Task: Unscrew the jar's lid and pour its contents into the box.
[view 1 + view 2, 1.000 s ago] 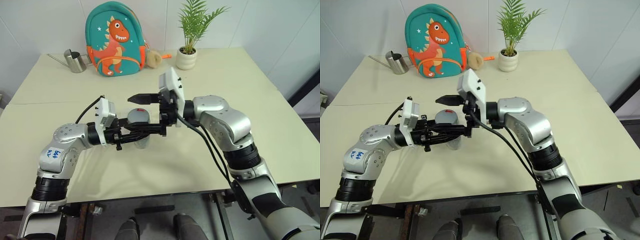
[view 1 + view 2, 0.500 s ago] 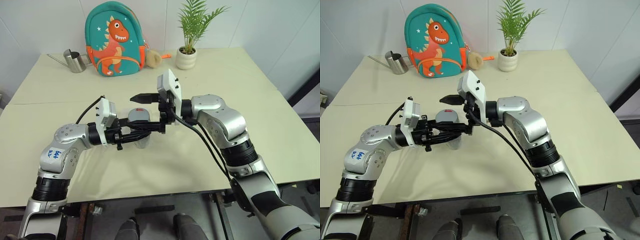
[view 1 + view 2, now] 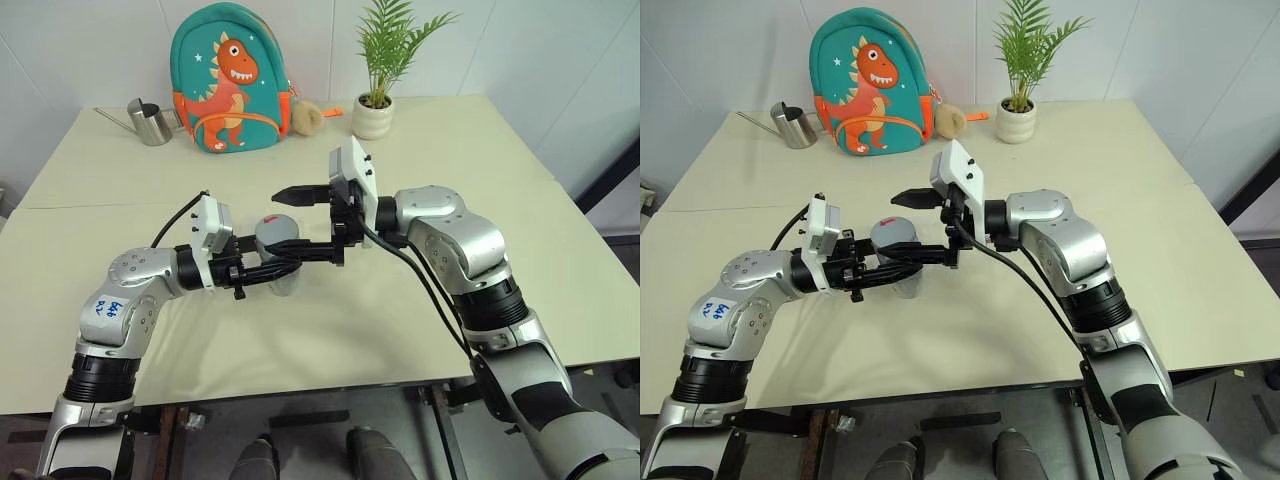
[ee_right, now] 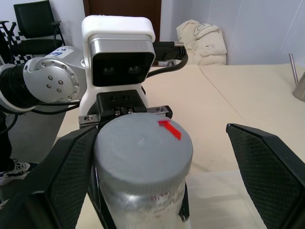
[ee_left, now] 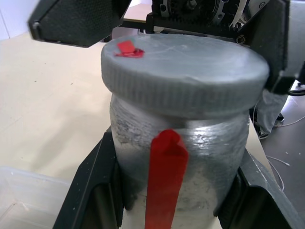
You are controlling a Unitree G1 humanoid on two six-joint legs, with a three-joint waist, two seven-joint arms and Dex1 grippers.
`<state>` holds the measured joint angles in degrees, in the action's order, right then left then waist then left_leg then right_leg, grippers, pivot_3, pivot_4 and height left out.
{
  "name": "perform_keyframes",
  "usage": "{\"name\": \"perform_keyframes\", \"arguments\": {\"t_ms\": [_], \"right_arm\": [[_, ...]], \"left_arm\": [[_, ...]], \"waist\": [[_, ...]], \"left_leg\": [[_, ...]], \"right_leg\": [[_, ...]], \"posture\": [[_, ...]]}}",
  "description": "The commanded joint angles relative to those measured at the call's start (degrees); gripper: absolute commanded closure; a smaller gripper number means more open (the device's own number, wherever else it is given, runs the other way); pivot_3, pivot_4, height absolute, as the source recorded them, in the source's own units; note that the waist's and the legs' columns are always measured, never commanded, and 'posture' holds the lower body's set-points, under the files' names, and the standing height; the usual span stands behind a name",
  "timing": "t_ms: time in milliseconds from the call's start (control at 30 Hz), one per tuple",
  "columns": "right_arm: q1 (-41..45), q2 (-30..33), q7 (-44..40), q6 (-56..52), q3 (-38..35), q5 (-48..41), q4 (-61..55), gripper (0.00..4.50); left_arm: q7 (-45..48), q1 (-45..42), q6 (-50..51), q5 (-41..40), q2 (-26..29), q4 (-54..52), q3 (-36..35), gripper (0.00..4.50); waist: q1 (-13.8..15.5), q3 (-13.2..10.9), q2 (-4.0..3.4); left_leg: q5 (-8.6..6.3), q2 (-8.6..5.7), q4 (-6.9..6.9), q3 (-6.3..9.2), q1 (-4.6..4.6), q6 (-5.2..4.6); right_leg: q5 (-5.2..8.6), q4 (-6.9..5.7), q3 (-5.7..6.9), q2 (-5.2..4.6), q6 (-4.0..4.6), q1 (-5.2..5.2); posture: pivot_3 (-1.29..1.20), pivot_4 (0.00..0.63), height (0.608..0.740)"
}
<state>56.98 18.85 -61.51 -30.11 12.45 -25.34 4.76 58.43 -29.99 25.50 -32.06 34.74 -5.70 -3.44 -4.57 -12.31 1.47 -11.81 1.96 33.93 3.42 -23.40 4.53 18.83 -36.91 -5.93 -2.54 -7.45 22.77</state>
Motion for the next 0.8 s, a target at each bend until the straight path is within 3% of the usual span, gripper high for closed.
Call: {"name": "perform_keyframes", "arguments": {"t_ms": [33,800], "right_arm": [[-0.58,1.87,0.56,0.45,-3.29,-0.06,-0.52,0.01],[-1.86,3.27,-4.83,-3.15,-5.65,-6.85,-4.17,0.01]], "left_arm": [[0.96,-0.07,-0.69,-0.88,0.51,-1.84,-0.96,2.58],[2.1,-0.4,-0.53,-0.69,1.41,-1.48,-1.58,2.58]], "waist": [[-0.02,0.0,0.0],[-0.01,0.0,0.0]], "left_leg": [[0.0,0.0,0.0,0.0,0.0,0.0],[0.0,0.0,0.0,0.0,0.0,0.0]], "right_leg": [[0.0,0.0,0.0,0.0,0.0,0.0],[0.0,0.0,0.0,0.0,0.0,0.0]], "posture": [[0.0,0.15,0.74],[0.0,0.15,0.74]]}}
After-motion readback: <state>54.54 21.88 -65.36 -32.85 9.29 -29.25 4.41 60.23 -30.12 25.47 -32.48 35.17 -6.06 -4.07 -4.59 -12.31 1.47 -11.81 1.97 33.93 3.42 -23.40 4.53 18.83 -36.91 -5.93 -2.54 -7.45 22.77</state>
